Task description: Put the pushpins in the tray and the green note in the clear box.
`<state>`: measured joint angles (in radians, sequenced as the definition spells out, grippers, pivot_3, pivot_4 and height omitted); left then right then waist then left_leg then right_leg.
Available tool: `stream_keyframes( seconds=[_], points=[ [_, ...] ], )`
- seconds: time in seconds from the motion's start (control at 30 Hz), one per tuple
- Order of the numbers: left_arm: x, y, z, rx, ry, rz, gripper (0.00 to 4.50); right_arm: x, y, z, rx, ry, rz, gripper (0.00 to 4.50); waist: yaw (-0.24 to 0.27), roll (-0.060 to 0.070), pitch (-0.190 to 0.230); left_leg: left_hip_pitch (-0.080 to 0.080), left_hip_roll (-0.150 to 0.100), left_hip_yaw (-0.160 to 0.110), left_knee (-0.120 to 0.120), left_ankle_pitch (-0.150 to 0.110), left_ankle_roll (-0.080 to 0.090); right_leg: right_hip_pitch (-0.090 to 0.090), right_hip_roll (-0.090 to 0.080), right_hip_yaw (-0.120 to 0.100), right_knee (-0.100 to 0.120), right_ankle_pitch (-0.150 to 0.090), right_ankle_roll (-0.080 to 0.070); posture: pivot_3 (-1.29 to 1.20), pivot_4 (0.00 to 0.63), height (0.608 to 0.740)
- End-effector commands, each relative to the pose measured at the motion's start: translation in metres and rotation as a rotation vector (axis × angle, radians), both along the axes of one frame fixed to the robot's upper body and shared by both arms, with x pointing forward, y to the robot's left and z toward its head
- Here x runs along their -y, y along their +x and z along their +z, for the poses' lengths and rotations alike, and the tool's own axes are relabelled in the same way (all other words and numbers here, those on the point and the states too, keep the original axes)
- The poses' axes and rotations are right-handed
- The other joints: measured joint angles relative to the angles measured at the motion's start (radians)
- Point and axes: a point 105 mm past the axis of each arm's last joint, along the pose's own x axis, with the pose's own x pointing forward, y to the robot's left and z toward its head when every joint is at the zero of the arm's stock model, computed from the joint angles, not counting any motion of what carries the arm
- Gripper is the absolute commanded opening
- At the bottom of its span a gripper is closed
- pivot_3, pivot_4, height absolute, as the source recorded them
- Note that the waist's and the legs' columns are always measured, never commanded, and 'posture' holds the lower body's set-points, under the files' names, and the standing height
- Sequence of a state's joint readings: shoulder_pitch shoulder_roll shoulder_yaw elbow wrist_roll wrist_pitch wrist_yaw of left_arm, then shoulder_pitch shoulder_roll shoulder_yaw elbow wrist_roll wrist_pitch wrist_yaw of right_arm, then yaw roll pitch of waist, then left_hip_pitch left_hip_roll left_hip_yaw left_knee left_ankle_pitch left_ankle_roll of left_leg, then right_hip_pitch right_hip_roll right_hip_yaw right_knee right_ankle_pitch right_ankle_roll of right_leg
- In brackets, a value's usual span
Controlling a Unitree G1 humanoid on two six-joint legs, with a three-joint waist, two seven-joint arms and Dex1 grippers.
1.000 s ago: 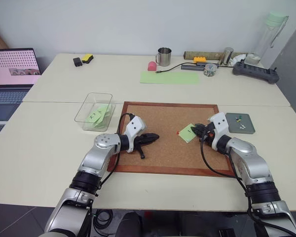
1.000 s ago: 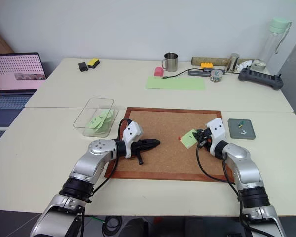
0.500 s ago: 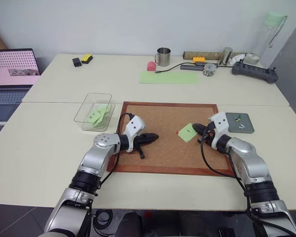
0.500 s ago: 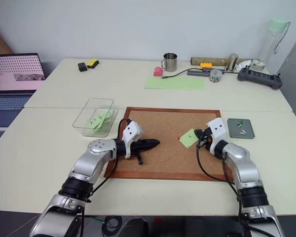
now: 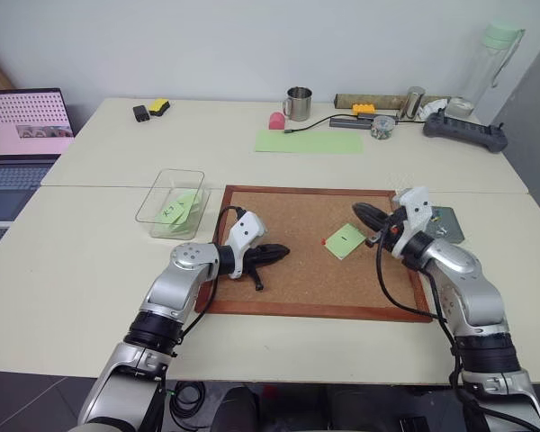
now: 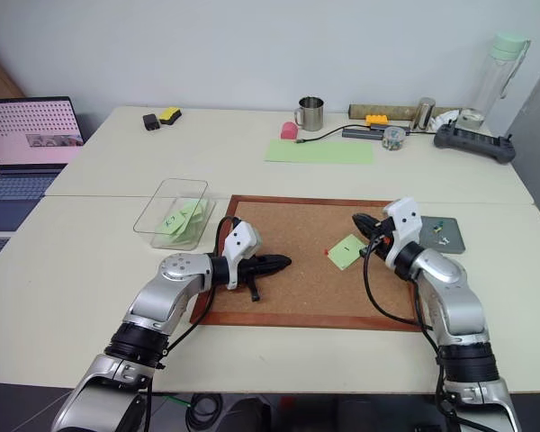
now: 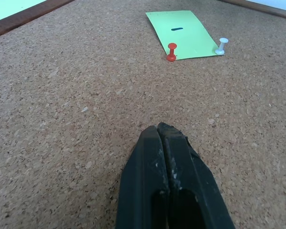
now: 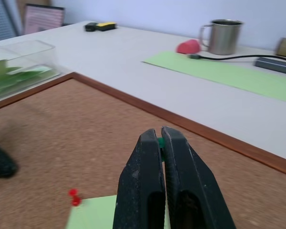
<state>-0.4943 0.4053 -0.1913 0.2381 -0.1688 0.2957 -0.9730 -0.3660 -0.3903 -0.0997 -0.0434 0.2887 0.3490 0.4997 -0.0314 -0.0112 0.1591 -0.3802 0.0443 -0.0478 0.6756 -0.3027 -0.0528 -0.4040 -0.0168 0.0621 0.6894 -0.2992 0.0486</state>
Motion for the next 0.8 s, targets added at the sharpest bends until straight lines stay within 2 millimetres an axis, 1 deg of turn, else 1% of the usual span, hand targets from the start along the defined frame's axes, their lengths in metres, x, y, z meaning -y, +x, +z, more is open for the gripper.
stream_keyframes(
  seconds=[0.03, 0.1, 0.13, 0.2, 0.27, 0.3, 0.37, 0.4, 0.47, 0.53, 0.63, 0.73, 0.77, 0.8],
  points=[
    [-0.003, -0.007, -0.017, -0.054, 0.047, -0.011, 0.00, 0.077, 0.016, 0.021, 0.053, -0.001, -0.383, 0.03, 0.000, 0.000, 0.000, 0.000, 0.000, 0.000, 0.000, 0.000, 0.000, 0.000, 0.000, 0.000, 0.000, 0.000, 0.000, 0.00, 0.150, 0.740],
    [-0.002, -0.007, -0.017, -0.051, 0.048, -0.011, 0.00, 0.102, 0.019, 0.019, 0.028, 0.017, -0.489, 0.03, 0.001, 0.000, 0.000, 0.000, 0.000, 0.000, 0.000, 0.000, 0.000, 0.000, 0.000, 0.000, 0.000, 0.000, 0.000, 0.00, 0.150, 0.740],
    [-0.002, -0.007, -0.017, -0.051, 0.048, -0.012, 0.00, 0.109, 0.019, 0.018, 0.016, 0.024, -0.518, 0.03, 0.000, 0.000, 0.000, 0.000, 0.000, 0.000, 0.000, 0.000, 0.000, 0.000, 0.000, 0.000, 0.000, 0.000, 0.000, 0.00, 0.150, 0.740],
    [-0.002, -0.007, -0.016, -0.048, 0.048, -0.012, 0.00, 0.120, 0.021, 0.012, -0.027, 0.035, -0.551, 0.03, 0.000, 0.000, 0.000, 0.000, 0.000, 0.001, 0.000, 0.000, 0.000, 0.000, 0.000, 0.000, 0.000, 0.000, 0.000, 0.00, 0.150, 0.740],
    [-0.002, -0.006, -0.016, -0.042, 0.049, -0.012, 0.00, 0.125, 0.021, 0.005, -0.067, 0.050, -0.562, 0.03, -0.001, 0.001, 0.000, 0.000, 0.000, 0.001, 0.000, 0.000, 0.000, 0.000, 0.000, 0.000, 0.000, 0.000, 0.000, 0.00, 0.150, 0.740],
    [-0.002, -0.006, -0.016, -0.037, 0.049, -0.011, 0.00, 0.125, 0.021, 0.003, -0.084, 0.059, -0.559, 0.03, -0.001, 0.001, 0.000, 0.000, 0.000, 0.001, 0.000, 0.000, 0.000, 0.000, 0.000, 0.001, 0.000, 0.000, 0.000, 0.00, 0.150, 0.740],
    [-0.001, -0.005, -0.016, -0.032, 0.048, -0.010, 0.00, 0.126, 0.021, -0.002, -0.109, 0.073, -0.559, 0.48, -0.001, 0.001, 0.000, 0.000, 0.000, 0.001, 0.000, 0.000, 0.000, 0.000, 0.000, 0.001, 0.000, 0.000, 0.000, 0.00, 0.150, 0.740],
    [-0.001, -0.005, -0.016, -0.031, 0.047, -0.009, 0.00, 0.126, 0.021, -0.004, -0.116, 0.080, -0.557, 0.61, -0.001, 0.001, 0.000, 0.000, 0.000, 0.001, 0.000, 0.000, 0.000, 0.000, 0.000, 0.001, 0.000, 0.000, 0.000, 0.00, 0.150, 0.740],
    [-0.001, -0.005, -0.016, -0.029, 0.046, -0.010, 0.00, 0.126, 0.020, -0.006, -0.124, 0.089, -0.557, 1.10, -0.001, 0.001, 0.000, 0.000, 0.000, 0.001, 0.000, 0.000, 0.000, 0.000, 0.000, 0.001, 0.000, 0.000, 0.000, 0.00, 0.150, 0.740],
    [-0.001, -0.005, -0.016, -0.027, 0.047, -0.009, 0.00, 0.127, 0.020, -0.005, -0.120, 0.091, -0.563, 1.55, -0.001, 0.001, 0.000, 0.000, 0.000, 0.001, 0.000, 0.000, 0.000, 0.000, 0.000, 0.001, 0.000, 0.000, 0.000, 0.00, 0.150, 0.740],
    [-0.001, -0.005, -0.016, -0.026, 0.047, -0.006, 0.00, 0.127, 0.019, 0.001, -0.091, 0.094, -0.560, 2.05, -0.001, 0.001, 0.000, 0.000, 0.000, 0.001, 0.000, 0.000, 0.000, 0.000, 0.000, 0.001, 0.000, 0.000, 0.000, 0.00, 0.150, 0.740],
    [-0.002, -0.005, -0.016, -0.025, 0.048, -0.005, 0.00, 0.123, 0.018, 0.008, -0.059, 0.091, -0.531, 2.05, -0.001, 0.001, 0.000, 0.000, 0.000, 0.001, 0.000, 0.000, 0.000, 0.000, 0.000, 0.001, 0.000, 0.000, 0.000, 0.00, 0.150, 0.740],
    [-0.002, -0.005, -0.017, -0.025, 0.047, -0.005, 0.00, 0.114, 0.016, 0.013, -0.041, 0.098, -0.474, 2.05, -0.001, 0.001, 0.000, 0.000, 0.000, 0.001, 0.000, 0.000, 0.000, 0.000, 0.000, 0.001, 0.000, 0.000, 0.000, 0.00, 0.150, 0.740],
    [-0.002, -0.005, -0.017, -0.025, 0.047, -0.005, 0.00, 0.100, 0.014, 0.015, -0.035, 0.099, -0.393, 2.05, 0.000, 0.001, 0.000, 0.000, 0.000, 0.001, 0.000, 0.000, 0.000, 0.000, 0.000, 0.001, 0.000, 0.000, 0.000, 0.00, 0.150, 0.740]
  ],
)
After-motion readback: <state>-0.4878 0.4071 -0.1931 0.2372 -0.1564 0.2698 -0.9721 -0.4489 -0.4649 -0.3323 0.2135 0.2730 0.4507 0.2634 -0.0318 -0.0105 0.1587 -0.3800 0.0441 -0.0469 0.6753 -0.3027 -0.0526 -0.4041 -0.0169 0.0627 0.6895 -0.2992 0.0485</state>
